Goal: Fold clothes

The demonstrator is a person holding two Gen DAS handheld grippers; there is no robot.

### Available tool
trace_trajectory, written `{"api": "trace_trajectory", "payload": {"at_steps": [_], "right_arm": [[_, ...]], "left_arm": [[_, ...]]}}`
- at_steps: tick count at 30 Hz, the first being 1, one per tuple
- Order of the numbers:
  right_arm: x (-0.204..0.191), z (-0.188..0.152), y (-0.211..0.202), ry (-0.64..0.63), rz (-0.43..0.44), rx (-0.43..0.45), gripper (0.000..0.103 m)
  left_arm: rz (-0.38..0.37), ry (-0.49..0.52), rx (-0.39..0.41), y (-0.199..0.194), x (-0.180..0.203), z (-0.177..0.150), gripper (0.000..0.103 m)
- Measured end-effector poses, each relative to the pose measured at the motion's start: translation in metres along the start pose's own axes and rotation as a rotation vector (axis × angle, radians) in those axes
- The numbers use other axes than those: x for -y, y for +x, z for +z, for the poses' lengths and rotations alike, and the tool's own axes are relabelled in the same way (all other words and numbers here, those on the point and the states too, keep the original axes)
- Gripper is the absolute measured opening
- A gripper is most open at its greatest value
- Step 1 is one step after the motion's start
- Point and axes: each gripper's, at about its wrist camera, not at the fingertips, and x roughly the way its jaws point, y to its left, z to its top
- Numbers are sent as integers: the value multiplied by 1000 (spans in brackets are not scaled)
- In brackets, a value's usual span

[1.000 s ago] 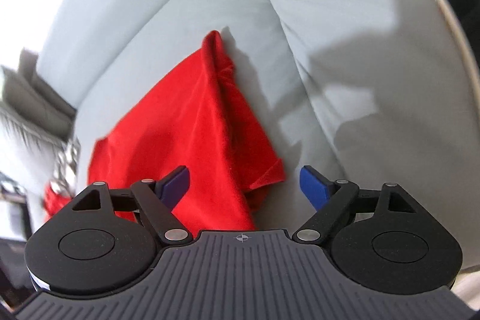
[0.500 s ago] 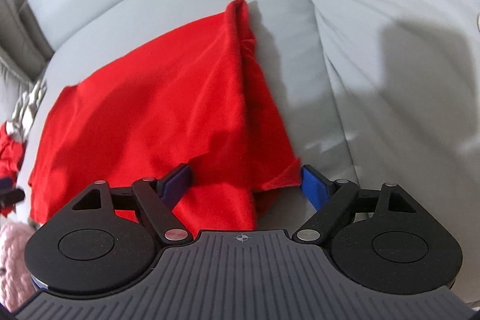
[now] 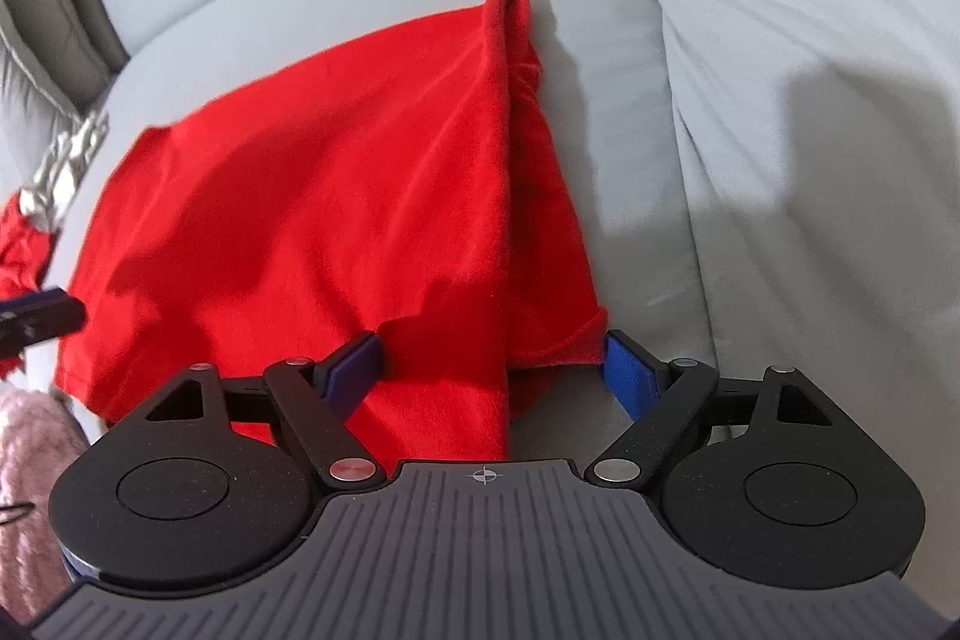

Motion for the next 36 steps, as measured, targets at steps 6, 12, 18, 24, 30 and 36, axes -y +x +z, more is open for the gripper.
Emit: {"api": "trace_trajectory", "payload": {"at_steps": [6,12,18,24,30,36], "right_arm": [[-2,3,5,14,-29,26,70],[-3,1,-3,44,8,69,19],[-41,3,-26,-51,-90,153,18],[-152,12,-51,-337,-253,228,17],[-289,17,-31,-576,-306,226,17],[-370,4,22,-675,-276,119,24]], "left_arm": [[22,-19,-13,9,-9,5,72],[21,-64,-41,14,-29,5,73],[73,-87,-53,3,-55,4,73],[139,-59,-52,-12,-77,18,72],[163,-57,-7,-36,-122,30,72],[164,-105,-32,-27,-177,24,72]]}}
